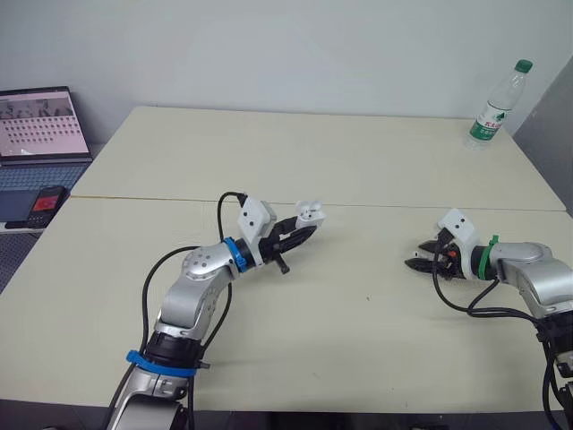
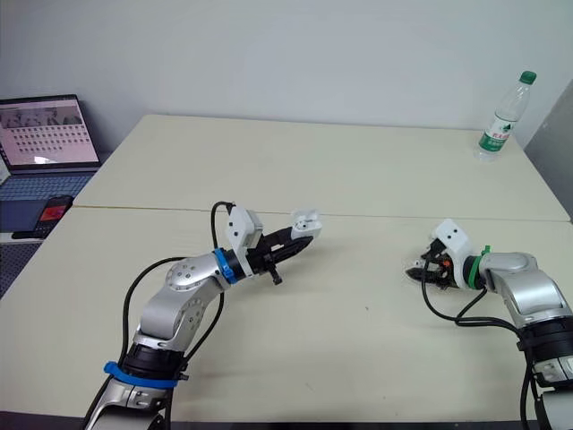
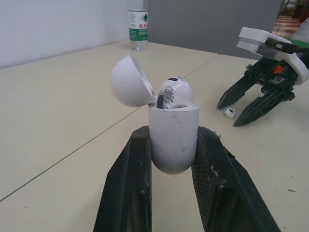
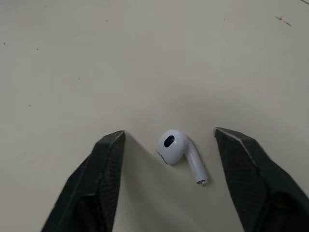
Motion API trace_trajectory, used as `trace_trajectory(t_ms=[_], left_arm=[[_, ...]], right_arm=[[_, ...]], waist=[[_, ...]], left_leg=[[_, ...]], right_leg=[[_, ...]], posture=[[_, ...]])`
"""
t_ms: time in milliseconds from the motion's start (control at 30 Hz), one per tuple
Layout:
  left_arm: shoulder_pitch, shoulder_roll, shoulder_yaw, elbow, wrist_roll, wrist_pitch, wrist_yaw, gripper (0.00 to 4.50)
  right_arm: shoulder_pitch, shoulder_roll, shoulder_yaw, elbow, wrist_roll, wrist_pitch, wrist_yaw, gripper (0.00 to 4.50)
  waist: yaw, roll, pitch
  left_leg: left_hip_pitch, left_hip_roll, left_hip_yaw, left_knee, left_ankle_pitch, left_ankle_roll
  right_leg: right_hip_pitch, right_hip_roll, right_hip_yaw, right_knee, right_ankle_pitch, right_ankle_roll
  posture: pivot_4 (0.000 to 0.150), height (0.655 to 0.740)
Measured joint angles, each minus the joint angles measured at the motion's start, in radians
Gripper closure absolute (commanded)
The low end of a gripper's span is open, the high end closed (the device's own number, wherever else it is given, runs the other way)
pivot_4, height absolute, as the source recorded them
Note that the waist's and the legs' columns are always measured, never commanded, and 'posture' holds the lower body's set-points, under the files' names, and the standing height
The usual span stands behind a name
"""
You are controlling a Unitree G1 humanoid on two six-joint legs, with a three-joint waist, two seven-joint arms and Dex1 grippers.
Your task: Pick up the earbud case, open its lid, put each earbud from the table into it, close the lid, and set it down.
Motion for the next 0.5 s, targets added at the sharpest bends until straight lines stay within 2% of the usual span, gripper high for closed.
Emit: trace_trajectory(t_ms=[133, 367, 500], left_arm=[[0.006, 0.002, 0.003, 0.0, 0.0, 0.0, 0.002, 3.76], [0.006, 0.002, 0.002, 0.001, 0.001, -0.003, 0.002, 3.76], [0.005, 0.002, 0.001, 0.002, 0.003, -0.005, 0.001, 3.76]], right_arm=[[0.011, -0.002, -0.003, -0.021, -0.004, 0.006, 0.021, 4.03], [0.053, -0.008, -0.035, -0.087, 0.005, 0.025, 0.034, 4.11], [0.136, -0.097, -0.067, -0.188, 0.005, -0.029, 0.119, 4.11]], waist=[[0.0, 0.0, 0.0], [0.0, 0.0, 0.0], [0.002, 0.0, 0.0]], left_leg=[[0.0, 0.0, 0.0, 0.0, 0.0, 0.0], [0.0, 0.0, 0.0, 0.0, 0.0, 0.0], [0.0, -0.001, 0.0, 0.0, 0.0, 0.0]], right_leg=[[0.0, 0.0, 0.0, 0.001, 0.0, 0.0], [0.0, 0.0, 0.0, 0.001, 0.0, 0.0], [0.0, 0.0, 0.0, 0.001, 0.0, 0.0]], posture=[[0.15, 0.7362], [0.15, 0.7362], [0.15, 0.7362]])
